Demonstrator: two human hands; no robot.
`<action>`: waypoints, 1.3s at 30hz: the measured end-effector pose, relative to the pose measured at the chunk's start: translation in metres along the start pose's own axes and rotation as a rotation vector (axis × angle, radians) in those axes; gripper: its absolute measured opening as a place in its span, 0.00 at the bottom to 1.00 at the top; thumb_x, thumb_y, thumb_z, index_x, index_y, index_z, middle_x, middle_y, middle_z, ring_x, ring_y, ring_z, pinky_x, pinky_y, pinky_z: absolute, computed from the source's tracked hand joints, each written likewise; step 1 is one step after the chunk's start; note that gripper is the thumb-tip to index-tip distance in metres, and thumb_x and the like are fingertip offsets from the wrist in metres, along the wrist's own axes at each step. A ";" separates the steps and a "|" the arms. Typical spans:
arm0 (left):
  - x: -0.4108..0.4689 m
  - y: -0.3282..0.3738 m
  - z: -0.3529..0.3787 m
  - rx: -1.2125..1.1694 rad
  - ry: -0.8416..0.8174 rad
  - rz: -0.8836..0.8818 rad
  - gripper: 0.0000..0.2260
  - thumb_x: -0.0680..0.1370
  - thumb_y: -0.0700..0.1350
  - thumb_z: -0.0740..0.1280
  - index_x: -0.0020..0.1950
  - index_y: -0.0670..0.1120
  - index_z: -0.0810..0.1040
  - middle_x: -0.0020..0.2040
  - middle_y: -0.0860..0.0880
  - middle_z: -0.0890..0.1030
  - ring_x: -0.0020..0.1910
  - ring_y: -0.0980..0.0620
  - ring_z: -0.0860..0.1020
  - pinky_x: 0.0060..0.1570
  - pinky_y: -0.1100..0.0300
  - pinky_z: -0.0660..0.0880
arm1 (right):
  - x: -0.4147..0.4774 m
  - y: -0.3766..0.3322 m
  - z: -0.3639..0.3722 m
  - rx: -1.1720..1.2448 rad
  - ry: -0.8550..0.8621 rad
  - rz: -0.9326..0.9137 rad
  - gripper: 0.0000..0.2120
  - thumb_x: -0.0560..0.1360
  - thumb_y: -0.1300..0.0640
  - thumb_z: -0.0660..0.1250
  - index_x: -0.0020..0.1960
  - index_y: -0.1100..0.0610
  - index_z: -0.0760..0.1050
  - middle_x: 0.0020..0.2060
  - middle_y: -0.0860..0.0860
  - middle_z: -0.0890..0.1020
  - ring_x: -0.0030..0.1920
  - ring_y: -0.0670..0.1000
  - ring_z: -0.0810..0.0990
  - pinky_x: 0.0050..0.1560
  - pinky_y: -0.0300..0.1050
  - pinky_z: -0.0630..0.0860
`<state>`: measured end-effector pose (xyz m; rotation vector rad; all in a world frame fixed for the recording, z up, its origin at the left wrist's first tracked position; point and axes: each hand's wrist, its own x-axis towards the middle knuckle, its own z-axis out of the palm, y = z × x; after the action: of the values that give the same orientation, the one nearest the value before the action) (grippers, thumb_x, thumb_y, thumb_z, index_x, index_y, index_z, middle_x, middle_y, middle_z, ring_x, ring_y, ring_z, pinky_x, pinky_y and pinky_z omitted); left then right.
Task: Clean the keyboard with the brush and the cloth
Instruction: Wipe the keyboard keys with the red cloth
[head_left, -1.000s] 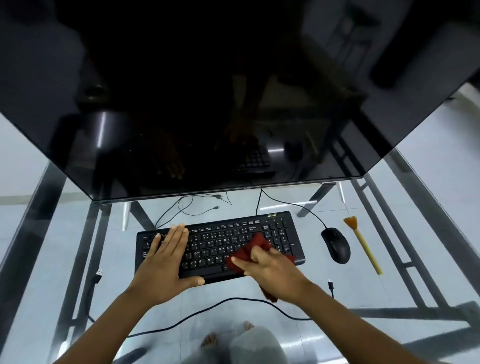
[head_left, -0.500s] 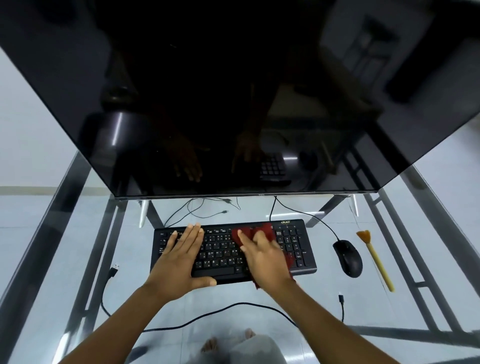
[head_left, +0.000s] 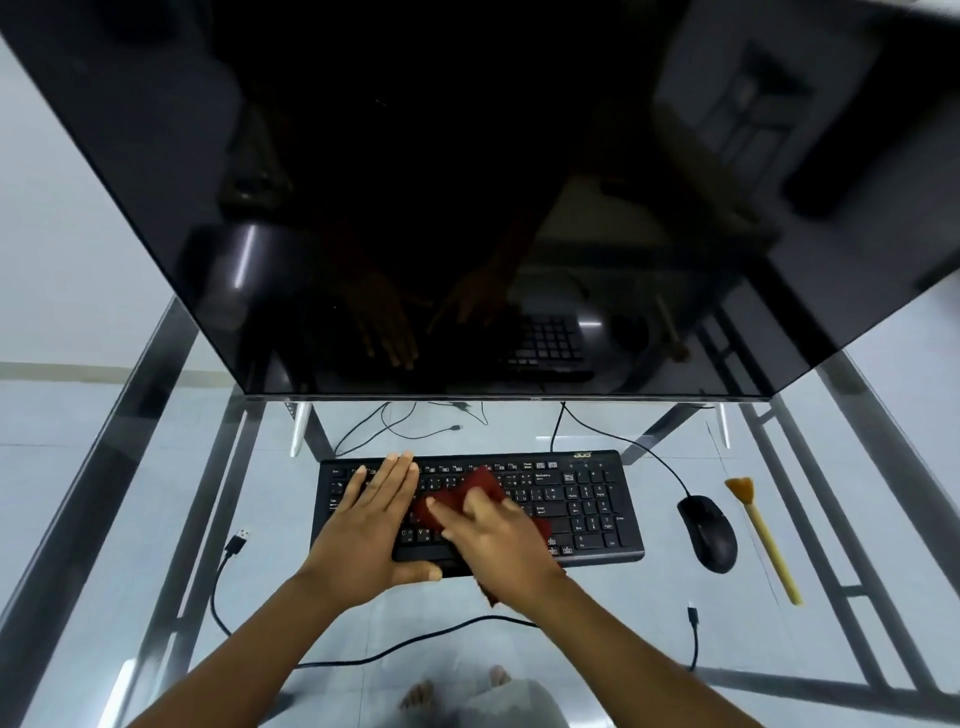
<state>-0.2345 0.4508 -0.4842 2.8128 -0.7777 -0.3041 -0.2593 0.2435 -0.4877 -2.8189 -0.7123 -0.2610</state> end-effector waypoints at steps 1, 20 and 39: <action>0.000 0.000 0.000 -0.005 0.006 0.006 0.53 0.66 0.80 0.53 0.78 0.42 0.53 0.79 0.47 0.51 0.77 0.54 0.42 0.73 0.52 0.41 | 0.004 0.007 -0.002 -0.001 0.030 0.074 0.20 0.72 0.53 0.71 0.64 0.49 0.76 0.39 0.51 0.75 0.29 0.49 0.76 0.34 0.43 0.77; -0.037 -0.049 -0.007 -0.139 0.079 -0.154 0.57 0.64 0.80 0.56 0.79 0.46 0.42 0.79 0.52 0.41 0.76 0.56 0.38 0.74 0.49 0.36 | 0.013 0.023 -0.013 -0.037 0.017 0.324 0.19 0.73 0.53 0.72 0.63 0.53 0.77 0.40 0.52 0.76 0.32 0.51 0.77 0.39 0.50 0.81; -0.042 -0.056 -0.003 -0.328 0.091 -0.161 0.61 0.61 0.77 0.66 0.78 0.45 0.40 0.79 0.51 0.40 0.77 0.54 0.39 0.76 0.44 0.46 | 0.039 -0.051 0.014 0.059 -0.175 -0.272 0.27 0.72 0.54 0.69 0.69 0.51 0.67 0.44 0.52 0.75 0.36 0.51 0.77 0.41 0.46 0.75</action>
<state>-0.2424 0.5207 -0.4897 2.5602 -0.4368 -0.2968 -0.2489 0.3087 -0.4840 -2.7075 -1.1241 -0.0357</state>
